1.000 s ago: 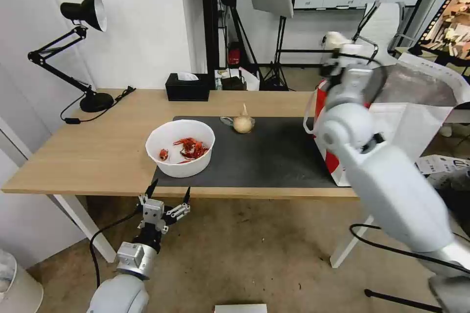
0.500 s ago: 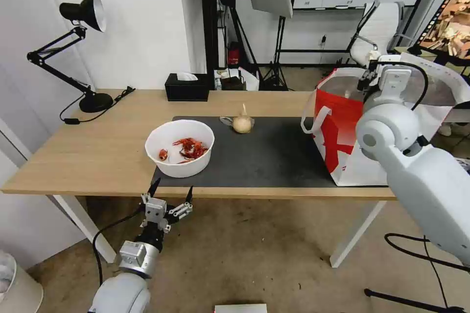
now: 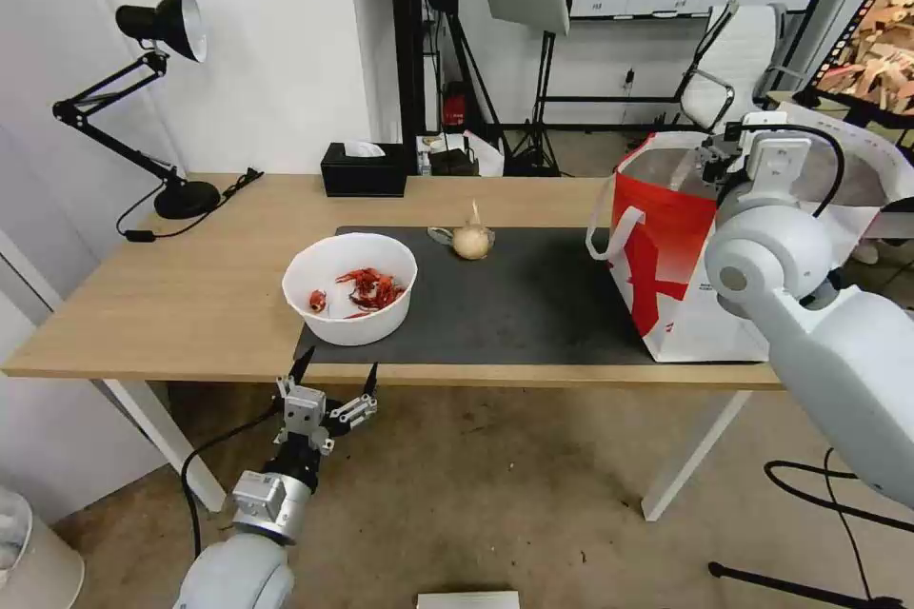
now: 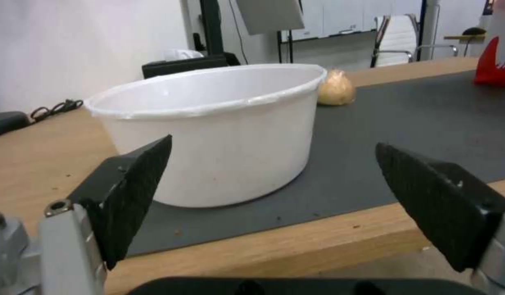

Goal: Pick up the trash from the table and place it into the takeout bag.

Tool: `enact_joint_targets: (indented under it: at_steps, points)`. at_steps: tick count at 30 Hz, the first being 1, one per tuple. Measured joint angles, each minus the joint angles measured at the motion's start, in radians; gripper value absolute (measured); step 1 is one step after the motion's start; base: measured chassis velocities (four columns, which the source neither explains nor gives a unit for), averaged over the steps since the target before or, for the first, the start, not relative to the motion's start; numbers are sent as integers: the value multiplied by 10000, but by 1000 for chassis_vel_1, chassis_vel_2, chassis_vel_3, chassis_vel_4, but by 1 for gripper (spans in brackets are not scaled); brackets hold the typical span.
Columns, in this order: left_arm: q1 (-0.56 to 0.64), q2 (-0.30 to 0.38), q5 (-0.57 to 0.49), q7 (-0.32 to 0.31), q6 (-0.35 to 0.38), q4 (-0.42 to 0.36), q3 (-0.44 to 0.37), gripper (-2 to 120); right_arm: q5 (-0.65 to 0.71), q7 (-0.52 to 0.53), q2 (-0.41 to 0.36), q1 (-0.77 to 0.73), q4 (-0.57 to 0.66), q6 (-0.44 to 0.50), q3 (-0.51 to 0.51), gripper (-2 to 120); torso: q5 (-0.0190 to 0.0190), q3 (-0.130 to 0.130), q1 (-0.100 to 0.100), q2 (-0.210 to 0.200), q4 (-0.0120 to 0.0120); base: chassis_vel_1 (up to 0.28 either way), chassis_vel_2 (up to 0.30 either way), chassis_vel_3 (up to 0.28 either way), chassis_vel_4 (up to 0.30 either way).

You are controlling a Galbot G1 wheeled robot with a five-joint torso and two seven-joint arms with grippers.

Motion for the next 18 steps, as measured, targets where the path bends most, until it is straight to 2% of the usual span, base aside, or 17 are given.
enact_joint_targets:
  at_steps: [2,3,6,7,10,11,12,14,15,16,18]
  points:
    - [-33,1,-11,4,10,-93,-14,100,397,-1042,-207,-410,457,1222,200,98,0,0,0,0,0,0,0,0,0]
    - [-33,1,-11,4,10,-93,-14,100,397,-1042,-207,-410,457,1222,200,98,0,0,0,0,0,0,0,0,0]
    - [-46,2,-27,5,13,-188,-68,100,592,-2125,-403,-1218,1115,2322,554,100,-4,-1,0,0,1,0,0,0,0]
    - [-19,-20,-29,8,12,-296,-141,100,598,-2827,-502,-1998,1616,2780,868,100,1,0,0,0,-1,0,0,0,0]
    - [148,-114,0,16,-19,-451,-332,100,552,-3425,-533,-2631,1998,3101,1001,100,-3,-2,-1,1,-7,0,0,0,0]
    - [498,-305,100,24,-127,-675,-683,100,340,-4107,-475,-3161,2281,3458,1014,100,2,-1,-1,0,-4,0,0,0,0]
    - [498,-305,100,24,-127,-675,-683,100,340,-4107,-475,-3161,2281,3458,1014,100,2,-1,-1,0,-4,0,0,0,0]
    - [850,-523,221,29,-252,-910,-1037,100,-170,-5214,-398,-4083,2662,4023,1185,100,-1,-1,-1,0,11,0,0,0,0]
    - [901,-566,247,36,-273,-960,-1086,100,-444,-5636,-367,-4635,2855,4251,1393,100,-1,-1,-1,0,7,0,0,0,0]
    - [901,-566,247,36,-273,-960,-1086,100,-444,-5636,-367,-4635,2855,4251,1393,100,-1,-1,-1,0,7,0,0,0,0]
    - [927,-589,298,50,-290,-985,-1097,100,-1152,-6357,-254,-6004,3173,4715,1967,100,-5,-1,-1,1,0,0,0,0,0]
